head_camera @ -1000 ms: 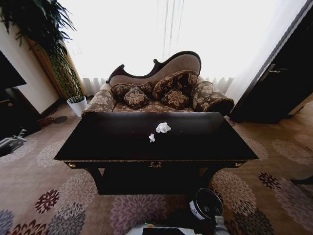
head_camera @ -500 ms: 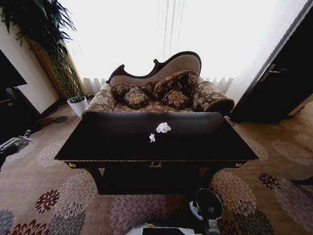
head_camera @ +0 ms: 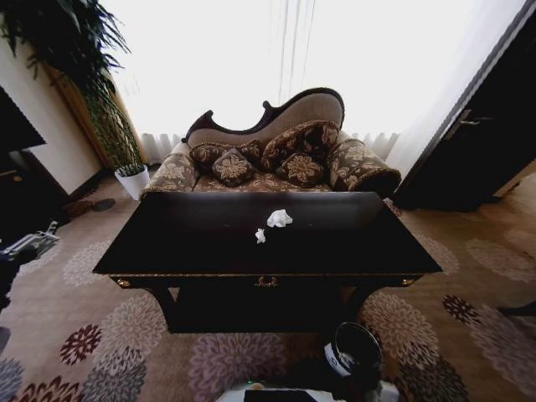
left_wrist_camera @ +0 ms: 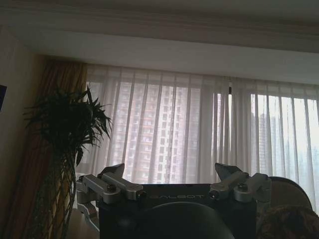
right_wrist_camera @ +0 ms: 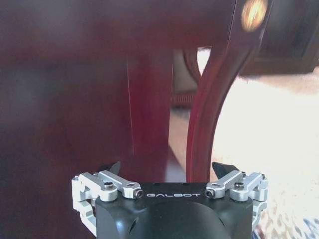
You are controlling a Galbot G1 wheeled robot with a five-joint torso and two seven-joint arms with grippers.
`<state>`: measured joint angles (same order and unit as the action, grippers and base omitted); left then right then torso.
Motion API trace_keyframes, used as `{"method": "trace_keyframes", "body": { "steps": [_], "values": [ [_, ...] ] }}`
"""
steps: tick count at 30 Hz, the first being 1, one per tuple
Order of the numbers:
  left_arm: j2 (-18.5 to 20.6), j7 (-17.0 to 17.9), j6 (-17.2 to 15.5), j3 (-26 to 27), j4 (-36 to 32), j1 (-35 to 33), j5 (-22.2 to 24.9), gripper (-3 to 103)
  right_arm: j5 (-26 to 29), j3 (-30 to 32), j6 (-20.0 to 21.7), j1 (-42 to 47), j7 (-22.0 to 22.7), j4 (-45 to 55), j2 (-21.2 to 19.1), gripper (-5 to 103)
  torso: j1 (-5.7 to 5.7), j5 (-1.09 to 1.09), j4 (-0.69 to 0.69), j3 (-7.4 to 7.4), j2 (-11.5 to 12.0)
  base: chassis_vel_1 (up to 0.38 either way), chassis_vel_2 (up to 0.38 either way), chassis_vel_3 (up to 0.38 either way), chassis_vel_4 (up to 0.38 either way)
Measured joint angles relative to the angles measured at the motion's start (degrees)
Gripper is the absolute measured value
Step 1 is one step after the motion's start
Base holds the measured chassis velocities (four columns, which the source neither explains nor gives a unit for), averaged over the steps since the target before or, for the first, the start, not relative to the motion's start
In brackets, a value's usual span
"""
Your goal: Move to the front of the table and place the trash on the table into the trash bin.
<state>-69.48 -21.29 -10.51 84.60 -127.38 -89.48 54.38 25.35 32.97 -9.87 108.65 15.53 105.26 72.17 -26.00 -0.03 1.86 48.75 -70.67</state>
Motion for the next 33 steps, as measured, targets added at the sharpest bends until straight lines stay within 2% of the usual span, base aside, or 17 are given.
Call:
{"method": "trace_keyframes", "body": {
  "steps": [11, 22, 30, 33],
  "values": [
    [0.8, 0.0, 0.1, 0.7, 0.1, -0.2, 0.9, 100, 2.0, 6.0, 0.1, 5.0, 0.3, 17.7, 1.9, 100, 0.0, 0.01, 0.0, 0.0, 0.0, 0.0, 0.0, 0.0, 0.0],
    [0.8, 0.0, 0.1, 0.1, 0.8, 0.2, 0.5, 100, 4.7, 12.1, 1.1, 6.8, 1.1, 27.4, 2.2, 100, 0.0, 0.01, 0.0, 0.0, 0.0, 0.0, 0.0, 0.0, 0.0],
    [0.6, -0.1, 0.2, 1.9, 0.3, -1.5, 0.6, 100, 7.6, 14.5, 3.7, 5.1, 1.2, 32.4, 0.5, 100, 0.0, 0.02, 0.0, 0.0, 0.0, 0.0, 0.0, 0.0, 0.0],
    [0.2, -0.2, 0.3, 2.9, -0.2, -2.6, 0.8, 100, 9.1, 16.2, 5.7, 1.9, 1.0, 33.3, -2.7, 100, 0.0, 0.01, 0.0, 0.0, 0.0, 0.0, 0.0, 0.0, 0.0]
  ]
}}
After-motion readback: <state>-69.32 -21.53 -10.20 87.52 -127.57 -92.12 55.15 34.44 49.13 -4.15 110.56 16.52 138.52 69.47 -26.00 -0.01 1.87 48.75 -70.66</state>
